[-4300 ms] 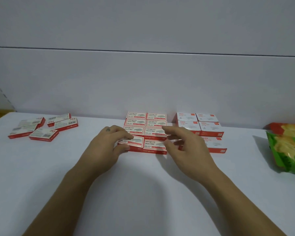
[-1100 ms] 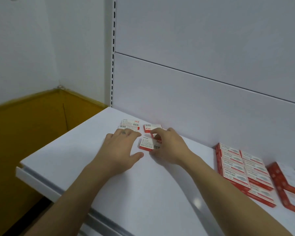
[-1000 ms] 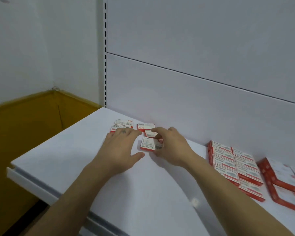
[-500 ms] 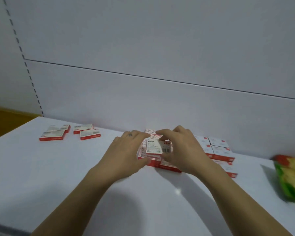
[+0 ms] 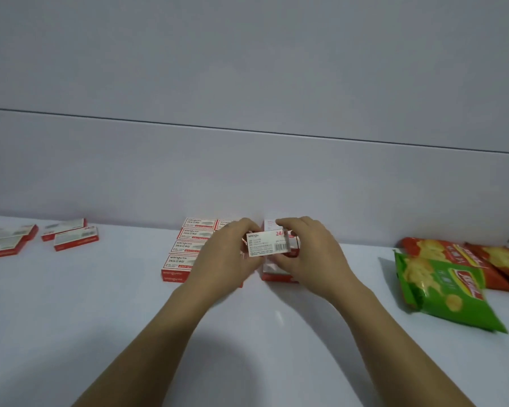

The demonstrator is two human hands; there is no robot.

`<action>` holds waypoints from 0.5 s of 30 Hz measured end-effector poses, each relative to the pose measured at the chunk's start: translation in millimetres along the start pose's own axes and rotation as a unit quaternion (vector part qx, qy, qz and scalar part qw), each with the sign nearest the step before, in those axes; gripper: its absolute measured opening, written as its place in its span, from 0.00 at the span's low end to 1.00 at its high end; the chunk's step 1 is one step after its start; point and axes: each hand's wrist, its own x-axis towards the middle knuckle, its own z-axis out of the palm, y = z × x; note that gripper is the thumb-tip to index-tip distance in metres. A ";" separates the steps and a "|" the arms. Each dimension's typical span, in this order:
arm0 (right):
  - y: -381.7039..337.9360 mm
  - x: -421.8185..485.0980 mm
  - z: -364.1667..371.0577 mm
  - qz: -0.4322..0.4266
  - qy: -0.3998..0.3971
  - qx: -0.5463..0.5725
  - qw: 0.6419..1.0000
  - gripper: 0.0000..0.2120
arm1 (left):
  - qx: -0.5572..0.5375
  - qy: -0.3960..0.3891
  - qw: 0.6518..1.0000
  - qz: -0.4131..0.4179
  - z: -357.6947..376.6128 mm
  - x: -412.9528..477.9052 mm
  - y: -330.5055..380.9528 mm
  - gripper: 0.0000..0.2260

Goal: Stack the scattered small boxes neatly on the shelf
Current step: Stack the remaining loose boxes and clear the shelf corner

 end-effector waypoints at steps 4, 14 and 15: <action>1.9 -13.5 12.0 0.041 0.001 0.071 0.997 0.28 | -0.028 0.016 0.999 -0.002 10.9 -13.1 -7.2 0.14; -3.8 -24.3 22.7 0.020 0.036 0.097 0.994 0.32 | -0.086 0.039 0.996 0.001 1.9 -27.9 -4.7 0.17; -3.1 -25.3 21.7 0.024 0.040 0.107 0.993 0.32 | -0.088 0.042 0.995 0.006 2.5 -28.2 -3.9 0.17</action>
